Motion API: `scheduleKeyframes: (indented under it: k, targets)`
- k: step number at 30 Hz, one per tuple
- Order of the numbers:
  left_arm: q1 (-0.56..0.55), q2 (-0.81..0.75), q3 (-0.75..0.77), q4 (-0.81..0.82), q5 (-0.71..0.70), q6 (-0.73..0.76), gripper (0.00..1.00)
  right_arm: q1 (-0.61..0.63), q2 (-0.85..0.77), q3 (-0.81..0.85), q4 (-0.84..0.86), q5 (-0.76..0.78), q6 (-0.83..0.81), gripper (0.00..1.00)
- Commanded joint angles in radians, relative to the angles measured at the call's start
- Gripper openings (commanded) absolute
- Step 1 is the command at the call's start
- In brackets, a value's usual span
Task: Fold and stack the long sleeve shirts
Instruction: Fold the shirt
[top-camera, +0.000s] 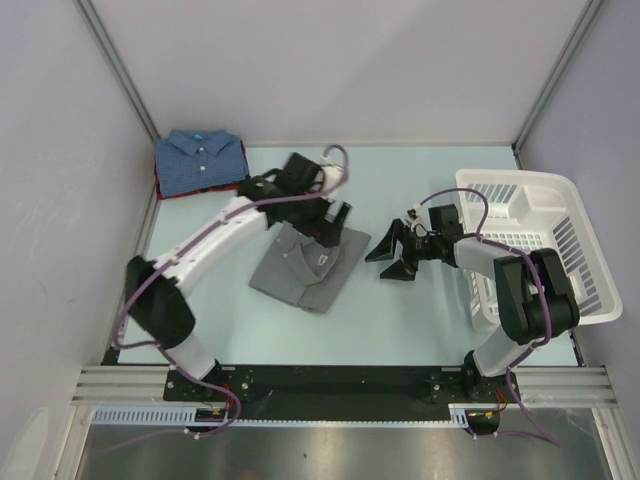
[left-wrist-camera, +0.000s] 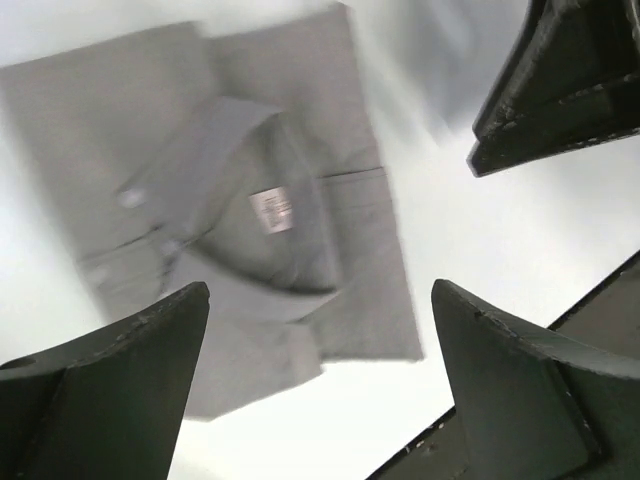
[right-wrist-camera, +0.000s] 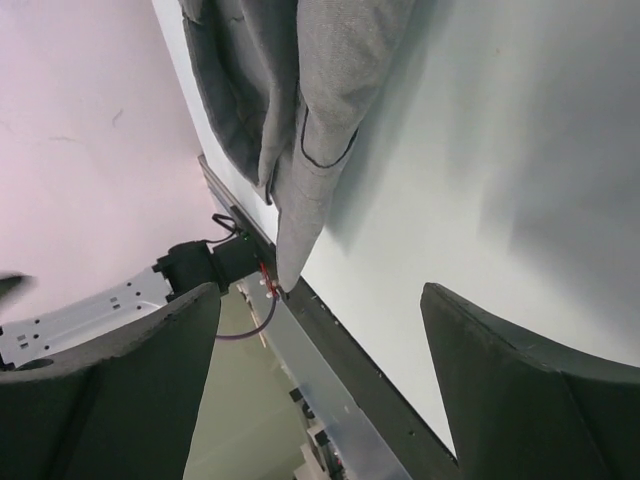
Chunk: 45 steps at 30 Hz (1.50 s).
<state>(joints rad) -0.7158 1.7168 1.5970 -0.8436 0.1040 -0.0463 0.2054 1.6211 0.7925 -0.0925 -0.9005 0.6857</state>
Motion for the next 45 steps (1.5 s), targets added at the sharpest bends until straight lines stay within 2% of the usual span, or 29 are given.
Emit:
scheduleKeyframes:
  k: [1, 4, 5, 9, 12, 13, 15, 16, 17, 19, 21, 23, 26, 27, 28, 30, 31, 32, 35, 37, 39, 41, 45]
  targets:
    - [0.200, -0.134, -0.146, 0.084, 0.194, 0.045, 0.97, 0.061, 0.020, 0.046, 0.063, 0.081, 0.054, 0.87]
    - [0.394, -0.125, -0.213, 0.107, 0.276, 0.057, 0.95, 0.110, 0.083, 0.066, 0.140, 0.124, 0.084, 0.84]
    - [0.427, -0.118, -0.230, 0.119, 0.324, 0.054, 0.94, 0.123, 0.111, 0.073, 0.157, 0.130, 0.093, 0.83]
    - [0.496, -0.086, -0.342, 0.205, 0.335, 0.057, 0.91, 0.178, 0.198, 0.120, 0.191, 0.143, 0.087, 0.74]
    - [0.504, -0.054, -0.411, 0.268, 0.379, 0.052, 0.88, 0.184, 0.255, 0.142, 0.208, 0.147, 0.063, 0.53]
    - [0.504, -0.045, -0.428, 0.281, 0.391, 0.025, 0.85, 0.178, 0.269, 0.151, 0.179, 0.155, 0.034, 0.39]
    - [0.504, -0.031, -0.477, 0.323, 0.411, 0.010, 0.78, 0.155, 0.307, 0.168, 0.130, 0.155, -0.061, 0.19]
    - [0.503, -0.025, -0.495, 0.337, 0.418, -0.006, 0.72, 0.119, 0.318, 0.174, 0.100, 0.155, -0.105, 0.00]
    - [0.501, -0.025, -0.517, 0.356, 0.419, -0.021, 0.69, 0.103, 0.327, 0.191, 0.049, 0.161, -0.206, 0.00]
    - [0.486, -0.031, -0.587, 0.402, 0.469, -0.053, 0.63, 0.066, 0.370, 0.267, -0.093, 0.176, -0.323, 0.00]
    - [0.451, -0.052, -0.638, 0.419, 0.487, -0.050, 0.61, 0.052, 0.411, 0.380, -0.214, 0.192, -0.449, 0.00]
    - [0.376, -0.094, -0.666, 0.426, 0.542, -0.050, 0.62, 0.055, 0.476, 0.456, -0.272, 0.199, -0.521, 0.00]
    - [0.276, -0.144, -0.703, 0.433, 0.603, -0.055, 0.66, 0.103, 0.603, 0.690, -0.465, 0.204, -0.682, 0.00]
    - [0.254, -0.161, -0.716, 0.440, 0.614, -0.059, 0.68, 0.115, 0.643, 0.755, -0.569, 0.216, -0.789, 0.01]
    - [0.253, -0.181, -0.723, 0.445, 0.632, -0.069, 0.71, 0.130, 0.707, 0.893, -0.616, 0.230, -0.829, 0.03]
    - [0.265, -0.244, -0.726, 0.425, 0.665, -0.058, 0.76, 0.163, 0.769, 1.022, -0.702, 0.277, -0.883, 0.10]
    - [0.275, -0.269, -0.727, 0.413, 0.669, -0.028, 0.81, 0.169, 0.793, 1.153, -0.716, 0.285, -0.917, 0.12]
    - [0.292, -0.296, -0.729, 0.397, 0.662, -0.014, 0.83, 0.175, 0.853, 1.215, -0.733, 0.301, -0.934, 0.13]
    - [0.404, -0.426, -0.743, 0.402, 0.655, 0.029, 0.91, 0.198, 0.934, 1.423, -0.751, 0.325, -0.965, 0.19]
    - [0.496, -0.462, -0.724, 0.403, 0.591, 0.093, 0.94, 0.224, 0.953, 1.482, -0.737, 0.350, -1.003, 0.27]
    - [0.576, -0.439, -0.668, 0.367, 0.527, 0.153, 0.95, 0.252, 0.938, 1.496, -0.689, 0.408, -1.041, 0.43]
    - [0.621, -0.337, -0.614, 0.310, 0.502, 0.235, 0.96, 0.258, 0.909, 1.493, -0.658, 0.432, -1.026, 0.51]
    - [0.713, -0.111, -0.433, 0.278, 0.468, 0.342, 0.99, 0.252, 0.798, 1.428, -0.596, 0.503, -0.941, 0.79]
